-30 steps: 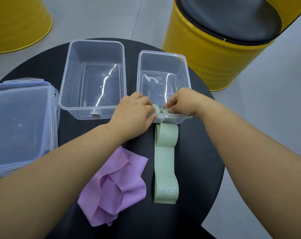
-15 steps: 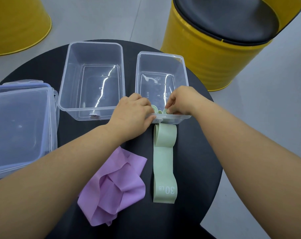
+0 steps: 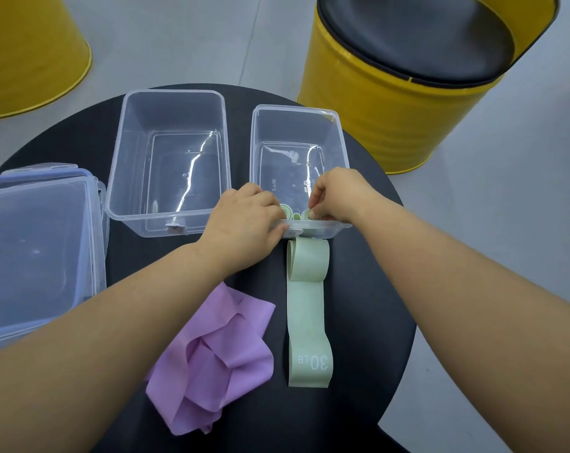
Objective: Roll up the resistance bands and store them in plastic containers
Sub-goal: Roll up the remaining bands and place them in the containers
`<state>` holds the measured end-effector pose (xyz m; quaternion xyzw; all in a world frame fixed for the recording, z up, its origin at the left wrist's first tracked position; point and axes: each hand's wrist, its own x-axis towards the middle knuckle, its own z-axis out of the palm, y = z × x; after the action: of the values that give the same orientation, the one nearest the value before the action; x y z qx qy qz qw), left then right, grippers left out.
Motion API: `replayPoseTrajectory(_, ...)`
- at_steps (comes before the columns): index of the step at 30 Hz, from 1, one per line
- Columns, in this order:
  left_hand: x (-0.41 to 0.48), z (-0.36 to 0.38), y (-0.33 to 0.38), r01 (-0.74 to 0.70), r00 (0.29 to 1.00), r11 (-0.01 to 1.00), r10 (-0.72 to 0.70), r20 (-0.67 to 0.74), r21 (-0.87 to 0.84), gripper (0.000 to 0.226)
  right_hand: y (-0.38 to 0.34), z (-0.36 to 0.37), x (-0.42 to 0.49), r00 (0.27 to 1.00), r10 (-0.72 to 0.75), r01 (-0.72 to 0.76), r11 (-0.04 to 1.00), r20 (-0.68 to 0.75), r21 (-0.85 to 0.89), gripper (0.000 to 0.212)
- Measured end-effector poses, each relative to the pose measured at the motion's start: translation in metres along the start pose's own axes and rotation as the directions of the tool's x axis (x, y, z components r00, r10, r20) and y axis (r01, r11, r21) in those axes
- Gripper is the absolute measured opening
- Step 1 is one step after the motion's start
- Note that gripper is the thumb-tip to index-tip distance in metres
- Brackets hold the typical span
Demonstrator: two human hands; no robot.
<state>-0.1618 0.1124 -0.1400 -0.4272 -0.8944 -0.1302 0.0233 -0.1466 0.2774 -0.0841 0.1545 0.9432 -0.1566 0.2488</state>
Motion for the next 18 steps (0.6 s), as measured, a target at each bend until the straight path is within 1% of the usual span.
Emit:
replayPoseTrajectory(5,-0.001,-0.003,0.004,0.033,0.999,0.999,-0.034,0.038,0.041,0.032,0.002,0.001,-0.001,1.0,0.002,-0.001,1.0,-0.02,0.02,0.018)
replayPoseTrajectory(8,0.0,-0.003,0.006,0.041,0.996,0.997,-0.046,0.074,0.064,0.035,0.004,0.002,-0.003,0.999,-0.01,0.011,1.0,-0.043,0.015,0.017)
replayPoseTrajectory(11,0.001,-0.007,0.007,0.049,0.995,0.998,-0.052,0.086,0.042,0.034,0.004,0.002,-0.006,0.998,-0.026,0.026,1.0,-0.06,0.004,0.018)
replayPoseTrajectory(15,-0.002,-0.011,0.007,0.057,0.997,0.998,-0.057,0.048,0.003,0.028,0.001,0.001,-0.007,0.998,-0.033,0.033,0.999,-0.05,-0.016,0.017)
replayPoseTrajectory(18,-0.005,-0.013,0.007,0.039,0.999,0.999,-0.039,-0.003,-0.021,0.024,0.0,0.0,-0.006,0.998,-0.036,0.038,0.999,-0.054,0.023,0.018)
